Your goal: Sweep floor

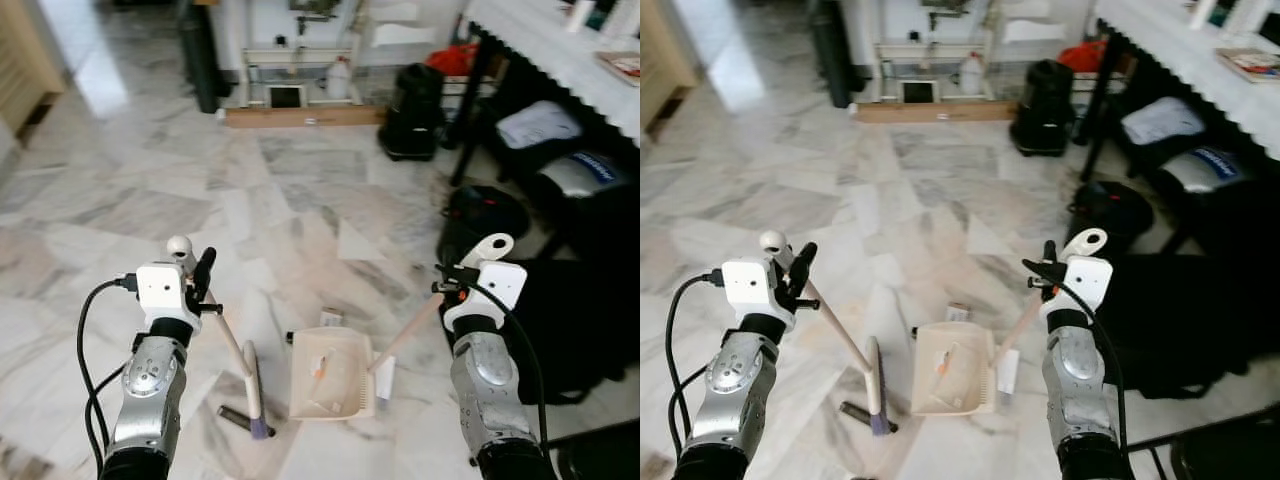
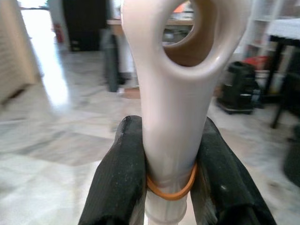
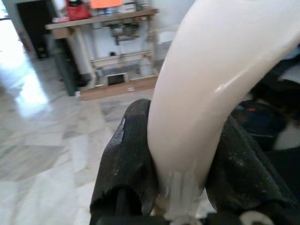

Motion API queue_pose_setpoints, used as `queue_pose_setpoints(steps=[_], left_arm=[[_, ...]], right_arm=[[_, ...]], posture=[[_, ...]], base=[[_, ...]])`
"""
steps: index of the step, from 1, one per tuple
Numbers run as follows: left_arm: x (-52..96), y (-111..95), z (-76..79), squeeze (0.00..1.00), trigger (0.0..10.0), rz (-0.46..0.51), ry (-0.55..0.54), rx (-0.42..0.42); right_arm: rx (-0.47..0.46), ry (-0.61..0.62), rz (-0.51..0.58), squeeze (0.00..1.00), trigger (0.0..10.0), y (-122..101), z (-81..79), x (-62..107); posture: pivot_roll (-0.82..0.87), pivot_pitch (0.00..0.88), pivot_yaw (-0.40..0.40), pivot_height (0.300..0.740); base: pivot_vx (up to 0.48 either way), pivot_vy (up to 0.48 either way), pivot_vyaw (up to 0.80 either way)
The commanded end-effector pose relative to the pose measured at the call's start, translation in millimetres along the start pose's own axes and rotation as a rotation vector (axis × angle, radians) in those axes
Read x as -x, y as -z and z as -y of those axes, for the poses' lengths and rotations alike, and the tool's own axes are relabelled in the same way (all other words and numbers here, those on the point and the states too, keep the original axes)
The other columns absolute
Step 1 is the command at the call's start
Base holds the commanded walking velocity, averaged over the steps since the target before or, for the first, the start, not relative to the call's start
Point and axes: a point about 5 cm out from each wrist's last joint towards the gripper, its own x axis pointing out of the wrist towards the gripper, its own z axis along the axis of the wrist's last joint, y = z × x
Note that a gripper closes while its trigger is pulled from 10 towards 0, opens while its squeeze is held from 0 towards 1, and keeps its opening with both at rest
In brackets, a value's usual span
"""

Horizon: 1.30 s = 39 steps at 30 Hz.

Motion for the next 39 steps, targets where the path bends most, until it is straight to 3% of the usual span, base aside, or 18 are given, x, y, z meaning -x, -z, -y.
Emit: queue_pose_setpoints(steps=[1, 14, 27, 39], left_arm=[[-5.7, -15, -2.7, 0.00, 10.0, 0.068, 0.000, -0.030], [-11.5, -23, -5.9, 0.00, 10.0, 0.087, 0.002, -0.057], [-6.6, -21, -4.2, 0.00, 10.0, 0.080, -0.003, -0.060], [1.9, -18, -6.3, 0.00, 10.0, 0.058, -0.021, -0.062]], right_arm=[[-0.002, 0.005, 0.059, 0.00, 10.0, -13, 1.2, -2.9], [-0.018, 0.030, 0.028, 0.00, 10.0, -4, 1.4, 10.6], [-0.020, 0.006, 0.018, 0.00, 10.0, -3, -3.8, 7.8], [-0.015, -0.005, 0.007, 0.00, 10.0, -2, -4.6, 9.9]], posture=[[0.07, 0.069, -0.009, 0.740], [0.07, 0.098, 0.017, 0.740], [0.09, 0.082, 0.009, 0.740], [0.10, 0.125, 0.000, 0.740]], base=[[0.000, 0.000, 0.76], [0.000, 0.000, 0.66], [0.000, 0.000, 0.78], [0.000, 0.000, 0.80]])
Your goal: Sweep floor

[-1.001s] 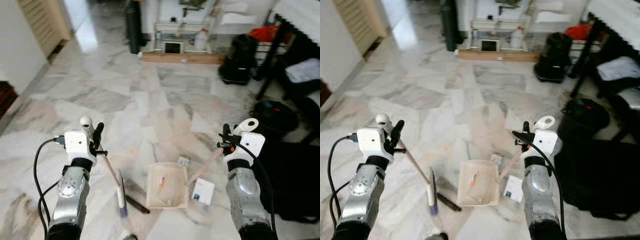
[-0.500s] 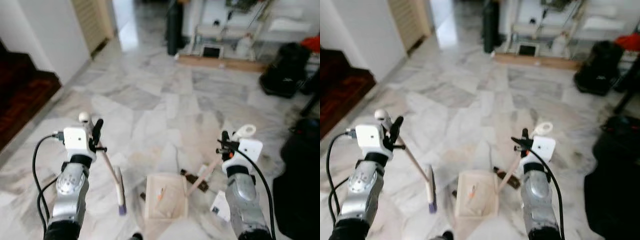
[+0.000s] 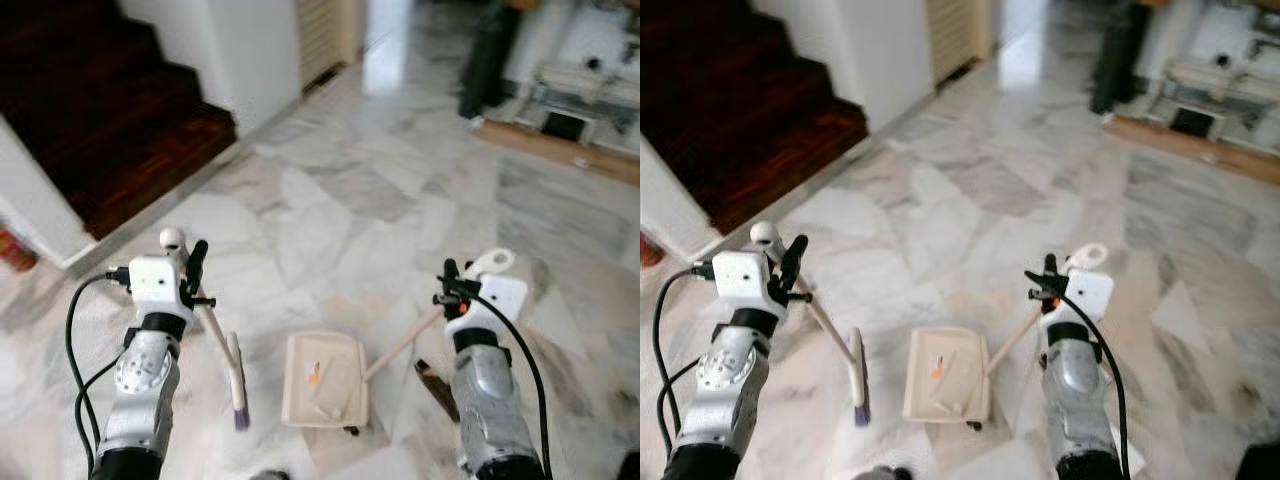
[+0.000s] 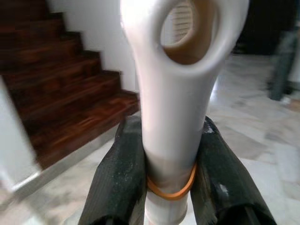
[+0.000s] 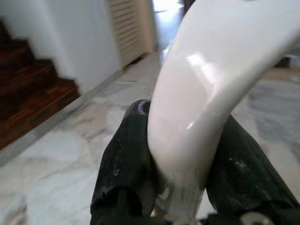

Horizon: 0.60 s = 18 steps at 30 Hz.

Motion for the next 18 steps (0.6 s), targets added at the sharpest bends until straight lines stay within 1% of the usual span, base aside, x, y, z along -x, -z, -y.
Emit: queue_pose_setpoints(steps=[1, 11, 18], left_arm=[[2.0, -4.5, -5.7, 0.00, 10.0, 0.014, -0.018, -0.027], [5.7, -2.6, -4.5, 0.00, 10.0, -0.005, -0.025, -0.022], [7.7, -0.6, -4.0, 0.00, 10.0, -0.029, -0.036, -0.010]], right_arm=[[-0.013, -0.023, 0.043, 0.00, 10.0, -10.4, -8.0, -2.3], [-0.015, -0.025, 0.036, 0.00, 10.0, -10.4, -7.3, -0.9], [-0.038, -0.051, 0.014, 0.00, 10.0, -8.6, -12.1, -1.6]], posture=[[0.10, 0.128, -0.001, 0.740], [0.09, 0.152, -0.004, 0.740], [0.09, 0.162, -0.005, 0.740]], base=[[0.000, 0.000, 0.80], [0.000, 0.000, 0.78], [0.000, 0.000, 0.00]])
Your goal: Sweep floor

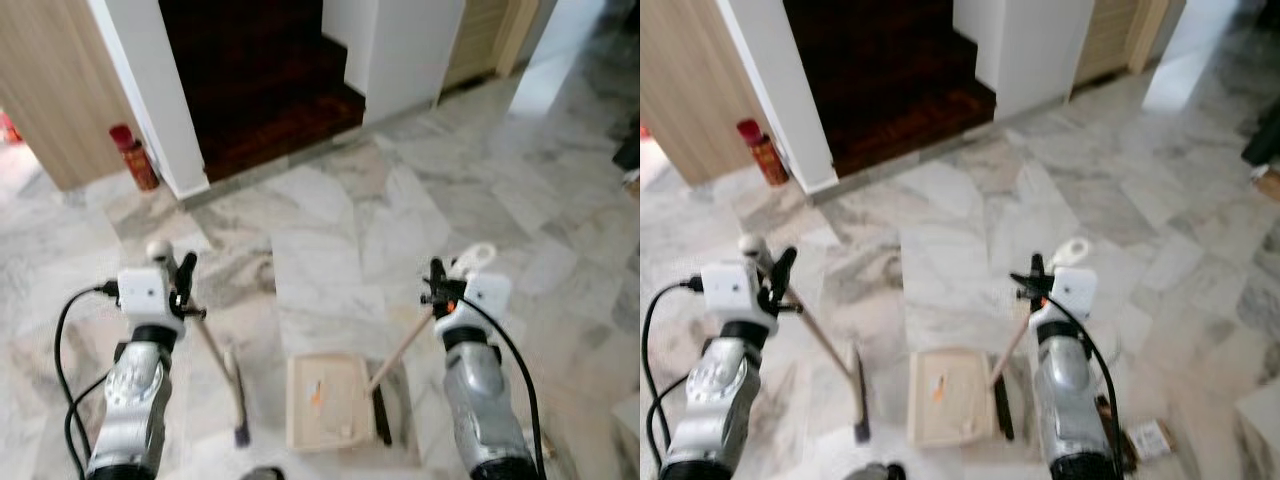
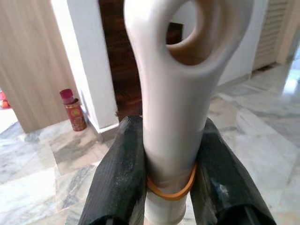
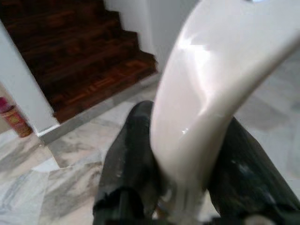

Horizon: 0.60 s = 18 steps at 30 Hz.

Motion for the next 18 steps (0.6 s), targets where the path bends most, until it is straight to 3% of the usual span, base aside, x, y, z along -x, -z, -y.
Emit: queue_pose_setpoints(steps=[1, 6, 18], left_arm=[[-2.5, -9.0, 3.5, 0.00, 10.0, 0.035, 0.010, 0.001], [-1.5, -8.5, 4.7, 0.00, 10.0, 0.030, 0.011, 0.006], [-1.1, -8.5, 6.2, 0.00, 10.0, 0.028, 0.015, 0.004]], right_arm=[[-0.012, 0.001, 0.040, 0.00, 10.0, -10.5, 0.7, -3.0], [-0.025, 0.002, 0.037, 0.00, 10.0, -10.4, 0.3, -3.7], [-0.036, -0.010, 0.027, 0.00, 10.0, -8.8, -0.7, -3.5]], posture=[[0.10, 0.162, -0.005, 0.740], [0.10, 0.163, -0.007, 0.740], [0.11, 0.149, -0.005, 0.740]], base=[[0.000, 0.000, 0.00], [0.000, 0.148, 0.00], [0.000, 0.358, 0.00]])
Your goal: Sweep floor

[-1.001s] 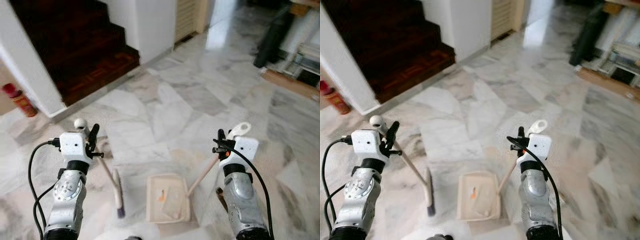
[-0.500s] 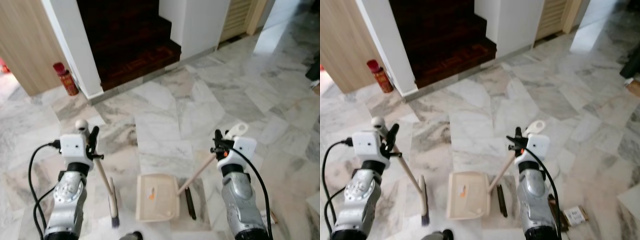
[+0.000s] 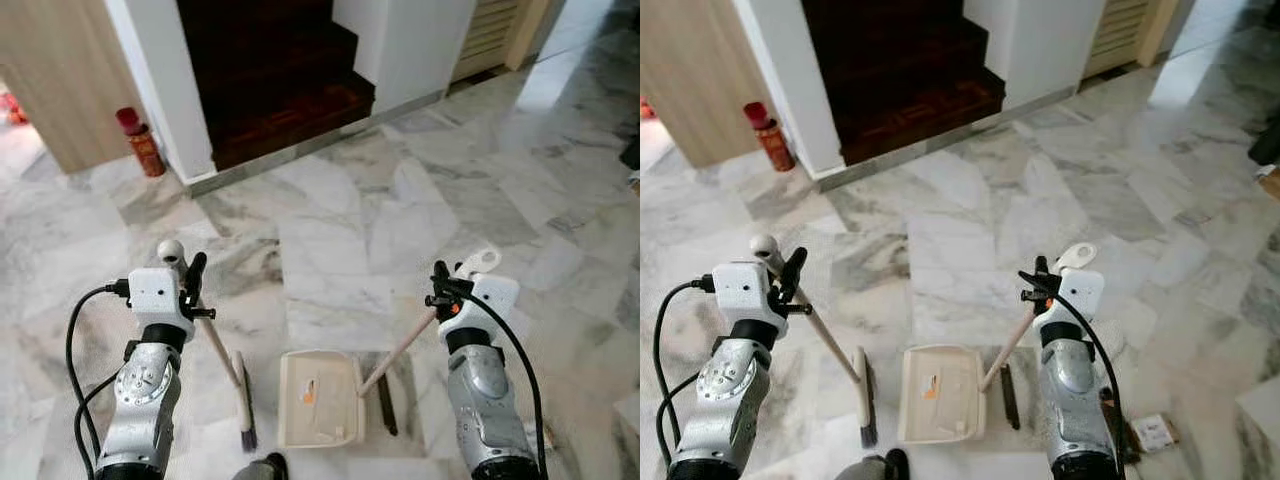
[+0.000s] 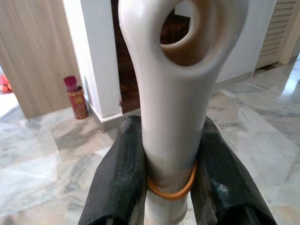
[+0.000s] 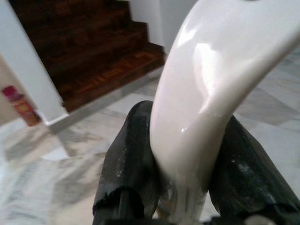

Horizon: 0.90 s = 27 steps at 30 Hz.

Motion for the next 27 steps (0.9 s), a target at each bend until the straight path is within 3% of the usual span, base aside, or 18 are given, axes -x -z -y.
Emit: queue_pose_setpoints(steps=[1, 27], left_arm=[[-0.3, -7.9, 1.6, 0.00, 10.0, 0.033, 0.008, -0.014], [-1.4, -9.1, 0.9, 0.00, 10.0, 0.022, 0.010, -0.013]], right_arm=[[-0.015, 0.010, 0.035, 0.00, 10.0, -8.1, 3.3, -1.3], [-0.017, -0.001, 0.023, 0.00, 10.0, -7.3, 0.7, -1.5]], posture=[[0.11, 0.150, -0.005, 0.740], [0.11, 0.179, -0.001, 0.740]], base=[[0.000, 0.368, 0.00], [0.000, 0.361, 0.00]])
